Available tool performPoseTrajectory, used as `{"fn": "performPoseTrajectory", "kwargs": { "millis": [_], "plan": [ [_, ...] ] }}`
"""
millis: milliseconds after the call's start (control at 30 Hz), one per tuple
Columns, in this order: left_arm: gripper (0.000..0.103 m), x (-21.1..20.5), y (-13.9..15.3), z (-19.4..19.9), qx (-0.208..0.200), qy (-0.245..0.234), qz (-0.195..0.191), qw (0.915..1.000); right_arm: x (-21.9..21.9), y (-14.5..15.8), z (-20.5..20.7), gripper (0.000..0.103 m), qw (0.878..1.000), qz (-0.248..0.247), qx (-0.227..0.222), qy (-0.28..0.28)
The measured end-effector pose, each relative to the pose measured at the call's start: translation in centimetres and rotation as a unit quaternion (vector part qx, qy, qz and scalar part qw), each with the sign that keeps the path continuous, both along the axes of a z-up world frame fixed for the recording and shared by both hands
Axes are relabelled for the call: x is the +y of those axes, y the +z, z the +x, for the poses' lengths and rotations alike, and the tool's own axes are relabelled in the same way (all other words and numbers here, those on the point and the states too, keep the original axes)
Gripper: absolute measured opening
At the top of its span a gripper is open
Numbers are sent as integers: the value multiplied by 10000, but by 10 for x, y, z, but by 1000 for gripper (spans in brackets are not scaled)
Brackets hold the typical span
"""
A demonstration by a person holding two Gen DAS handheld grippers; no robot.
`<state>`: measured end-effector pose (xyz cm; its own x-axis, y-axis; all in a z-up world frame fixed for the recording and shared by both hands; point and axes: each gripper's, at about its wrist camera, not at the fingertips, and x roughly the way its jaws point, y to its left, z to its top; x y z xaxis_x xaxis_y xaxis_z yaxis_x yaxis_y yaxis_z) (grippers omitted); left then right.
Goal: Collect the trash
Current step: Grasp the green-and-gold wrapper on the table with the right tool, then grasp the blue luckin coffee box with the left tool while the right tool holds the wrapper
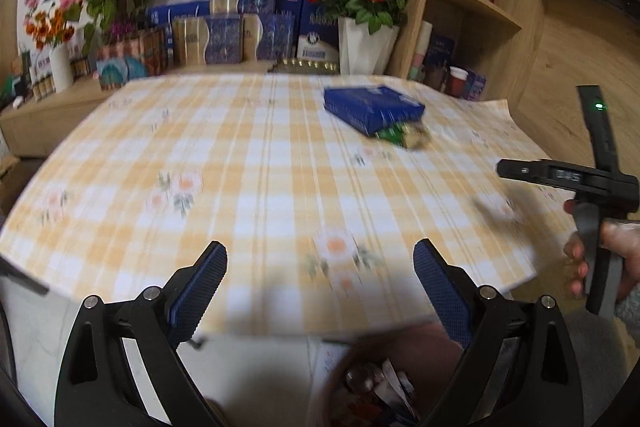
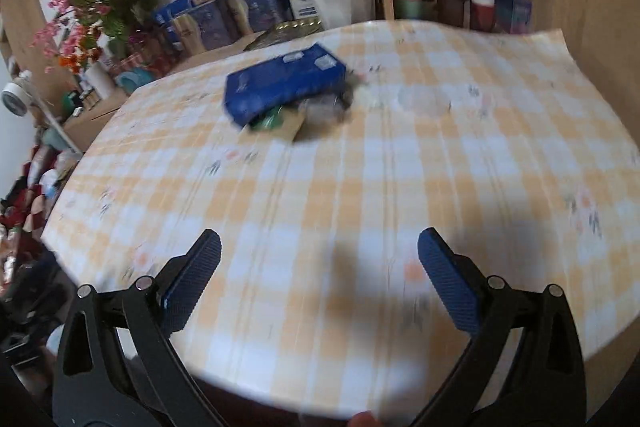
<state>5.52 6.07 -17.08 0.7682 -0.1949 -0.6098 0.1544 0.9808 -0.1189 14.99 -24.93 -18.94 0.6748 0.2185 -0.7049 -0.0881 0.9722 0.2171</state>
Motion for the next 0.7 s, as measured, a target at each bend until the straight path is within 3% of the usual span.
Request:
{"fn": "performPoseTrajectory", "kwargs": {
  "millis": [233, 467, 533, 700],
  "plan": [
    [92, 18, 13, 46, -115, 340, -53, 9993, 15, -19, 89, 96, 9982, 528, 256, -126],
    [92, 19, 7, 74, -41, 286, 168, 9994, 34, -46, 142, 62, 9920, 884, 848, -299],
    [92, 16, 5, 84, -4, 215, 281, 9994, 32, -46, 141, 35, 9901, 1108, 790, -338],
    [92, -3, 5, 109, 50, -41, 488, 9988, 22, -47, 119, 27, 9865, 1367, 873, -203]
  ]
}}
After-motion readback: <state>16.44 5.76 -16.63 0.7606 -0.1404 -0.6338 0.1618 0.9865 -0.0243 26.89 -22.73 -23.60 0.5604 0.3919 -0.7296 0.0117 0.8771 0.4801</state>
